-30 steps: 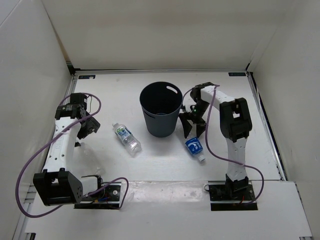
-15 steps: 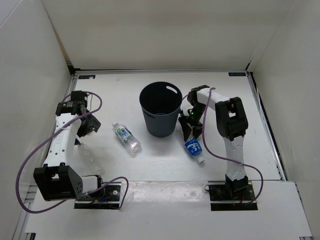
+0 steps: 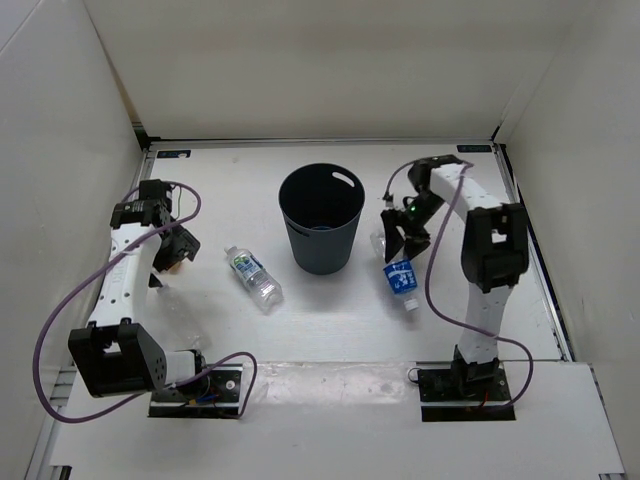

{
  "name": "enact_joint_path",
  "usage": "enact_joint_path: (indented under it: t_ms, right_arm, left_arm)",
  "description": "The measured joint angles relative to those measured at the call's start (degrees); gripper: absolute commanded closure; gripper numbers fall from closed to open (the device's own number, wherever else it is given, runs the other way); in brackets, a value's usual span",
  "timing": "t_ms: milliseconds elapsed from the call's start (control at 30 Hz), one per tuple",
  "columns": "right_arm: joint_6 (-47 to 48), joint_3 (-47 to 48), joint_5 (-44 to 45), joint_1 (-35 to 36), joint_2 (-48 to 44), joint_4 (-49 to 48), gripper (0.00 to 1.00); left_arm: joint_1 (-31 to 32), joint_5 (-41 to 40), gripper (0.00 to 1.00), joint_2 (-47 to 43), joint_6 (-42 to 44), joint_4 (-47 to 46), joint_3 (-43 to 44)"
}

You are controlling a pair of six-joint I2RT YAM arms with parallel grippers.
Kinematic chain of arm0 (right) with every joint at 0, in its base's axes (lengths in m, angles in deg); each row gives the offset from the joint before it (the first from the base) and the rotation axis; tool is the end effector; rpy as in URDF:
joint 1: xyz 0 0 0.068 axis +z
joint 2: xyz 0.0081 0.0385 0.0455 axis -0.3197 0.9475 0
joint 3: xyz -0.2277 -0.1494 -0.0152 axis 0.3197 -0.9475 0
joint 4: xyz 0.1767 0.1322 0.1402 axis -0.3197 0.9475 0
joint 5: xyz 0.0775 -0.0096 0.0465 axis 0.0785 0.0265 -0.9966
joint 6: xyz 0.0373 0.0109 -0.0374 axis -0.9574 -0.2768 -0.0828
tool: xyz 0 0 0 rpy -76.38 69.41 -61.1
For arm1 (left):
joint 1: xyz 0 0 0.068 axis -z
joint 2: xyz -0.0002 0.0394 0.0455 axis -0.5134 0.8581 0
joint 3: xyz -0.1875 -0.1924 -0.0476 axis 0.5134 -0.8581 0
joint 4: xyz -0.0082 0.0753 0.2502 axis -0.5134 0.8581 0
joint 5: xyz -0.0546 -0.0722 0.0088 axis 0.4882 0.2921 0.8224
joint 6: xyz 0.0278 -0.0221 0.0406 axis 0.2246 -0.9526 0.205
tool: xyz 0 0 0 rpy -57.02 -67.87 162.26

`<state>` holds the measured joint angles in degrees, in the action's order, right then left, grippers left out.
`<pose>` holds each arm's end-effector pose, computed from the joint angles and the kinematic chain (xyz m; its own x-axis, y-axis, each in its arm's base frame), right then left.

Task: Put the plastic bottles in the bin

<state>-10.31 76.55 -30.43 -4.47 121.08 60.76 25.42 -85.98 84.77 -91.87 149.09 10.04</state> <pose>0.3561 0.1072 0.1962 -0.9158 -0.3889 0.1005 -0.2962 0.8229 0.4849 0.2182 0.0314 0.2972 -0.6485 -0.6819 -0.3383 -0.7438 0.6622 0.0913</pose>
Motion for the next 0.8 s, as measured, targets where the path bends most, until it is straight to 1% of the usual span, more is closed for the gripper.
enact_joint_path:
  t_ms: [100,233,300,367,467,533,600,700,800]
  right_arm:
    - [0.92,1.05,-1.38,-2.62,-5.86,0.24,1.0]
    - [1.07,5.62,-2.86,-5.86,-10.58,0.81,1.0]
    - [0.66,10.32,-3.61,-8.24,-11.43,1.03,1.0]
    - [-0.94,17.27,-4.24,-10.67,-11.43,0.57,1.0]
    - [-4.59,30.12,-4.59,-12.72,-11.19,-2.32,1.0]
    - [-7.72,36.83,-5.01,-11.93,-11.56,-5.62,1.0]
    - [-11.34,39.85,-6.19,-9.62,-13.0,-11.45,1.0]
    - [-16.24,38.84,-8.98,-4.68,-16.48,-20.24,1.0]
    - [-19.67,35.41,-14.53,0.39,-18.84,-28.92,1.0]
  left_arm:
    - [-0.04,0.04,0.0,0.15,-0.87,-1.31,-0.09]
    - [-0.04,0.22,0.0,0.2,-2.12,-2.6,-0.94]
    - [-0.04,0.22,0.0,0.15,-2.47,-2.8,-1.2]
    - [-0.04,0.22,0.0,-0.02,-2.47,-3.32,-1.49]
    - [-0.04,0.17,0.0,-2.29,-2.47,-5.44,-3.06]
    - [-0.04,0.13,0.0,-5.05,-2.49,-6.69,-4.55]
    - [-0.04,0.09,0.0,-8.0,-2.73,-7.45,-5.9]
    - [-0.04,-0.02,0.0,-11.28,-3.39,-7.93,-7.43]
    - [-0.15,-0.02,0.0,-11.63,-3.89,-8.37,-8.13]
